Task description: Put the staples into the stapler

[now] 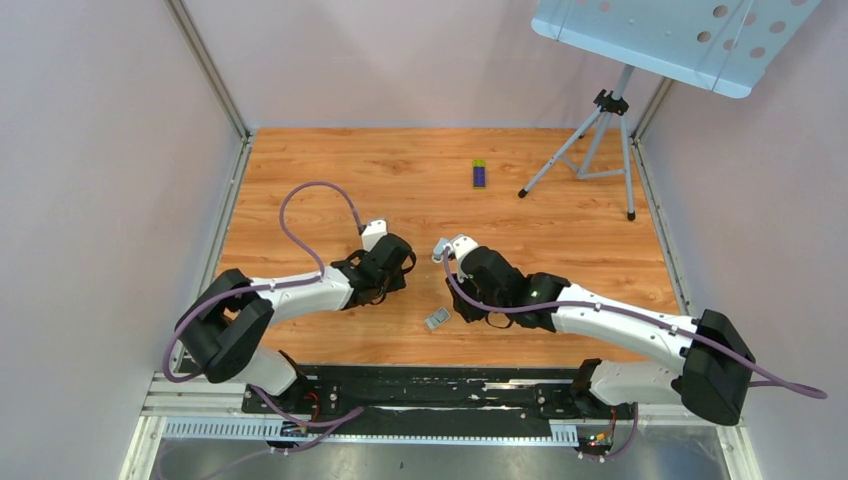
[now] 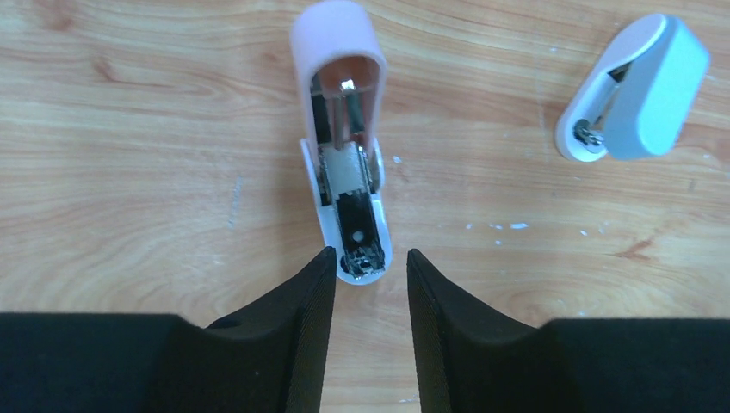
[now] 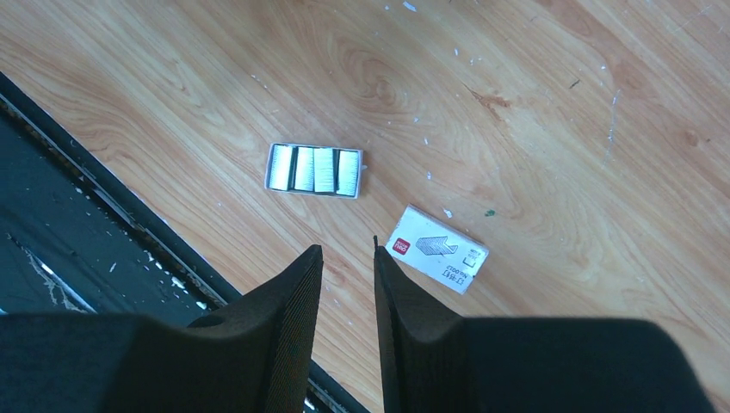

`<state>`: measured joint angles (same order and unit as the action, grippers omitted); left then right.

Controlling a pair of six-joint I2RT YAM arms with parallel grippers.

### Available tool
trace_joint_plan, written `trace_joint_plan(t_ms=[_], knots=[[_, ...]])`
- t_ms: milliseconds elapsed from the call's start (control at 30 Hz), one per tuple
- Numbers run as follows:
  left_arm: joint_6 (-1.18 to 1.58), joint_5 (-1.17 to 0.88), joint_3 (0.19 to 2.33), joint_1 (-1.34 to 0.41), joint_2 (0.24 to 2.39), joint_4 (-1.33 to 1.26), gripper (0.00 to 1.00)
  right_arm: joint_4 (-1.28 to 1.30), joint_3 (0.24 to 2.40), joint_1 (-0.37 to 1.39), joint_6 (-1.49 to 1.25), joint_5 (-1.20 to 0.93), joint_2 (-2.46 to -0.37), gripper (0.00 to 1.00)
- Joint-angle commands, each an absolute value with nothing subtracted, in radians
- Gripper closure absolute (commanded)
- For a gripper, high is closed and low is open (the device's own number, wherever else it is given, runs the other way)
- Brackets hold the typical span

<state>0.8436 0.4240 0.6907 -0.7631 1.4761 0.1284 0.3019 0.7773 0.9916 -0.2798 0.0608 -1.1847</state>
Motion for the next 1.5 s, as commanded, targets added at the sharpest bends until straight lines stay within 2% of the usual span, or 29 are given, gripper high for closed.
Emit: trace_joint_plan(t_ms=[0, 133, 333, 433, 467, 733, 1033, 1167, 1467], knots=[[0.903, 0.409, 0.672, -0.778, 1.425, 0.085, 0.59, 0.281, 0.759, 0.979, -0.326, 0.031, -1.196, 0.67], [0.887, 0.422, 0.646, -0.776, 1.297, 0.072, 0.49, 0.262, 0.764, 0.980, -0.348, 0.017, -1.224, 0.68], [0.800, 0.432, 0.663, -0.735, 1.115, 0.184, 0.32, 0.234, 0.784, 0.983, -0.365, -0.029, -1.285, 0.68], [0.734, 0.384, 0.663, -0.679, 1.010, 0.245, 0.03, 0.231, 0.801, 0.986, -0.359, -0.028, -1.313, 0.68], [0.714, 0.377, 0.664, -0.666, 0.976, 0.270, 0.01, 0.229, 0.804, 0.988, -0.354, -0.026, -1.322, 0.68], [0.489, 0.345, 0.701, -0.631, 0.747, 0.490, 0.00, 0.222, 0.857, 1.003, -0.325, -0.006, -1.416, 0.68], [0.390, 0.165, 0.628, -0.632, 0.491, 0.492, 0.00, 0.221, 0.909, 1.012, -0.289, -0.023, -1.515, 0.66], [0.380, 0.031, 0.654, -0.630, 0.477, 0.482, 0.00, 0.234, 0.932, 1.015, -0.281, -0.020, -1.554, 0.65], [0.312, 0.097, 0.701, -0.630, 0.483, 0.585, 0.00, 0.241, 0.946, 1.029, -0.278, -0.008, -1.608, 0.65]])
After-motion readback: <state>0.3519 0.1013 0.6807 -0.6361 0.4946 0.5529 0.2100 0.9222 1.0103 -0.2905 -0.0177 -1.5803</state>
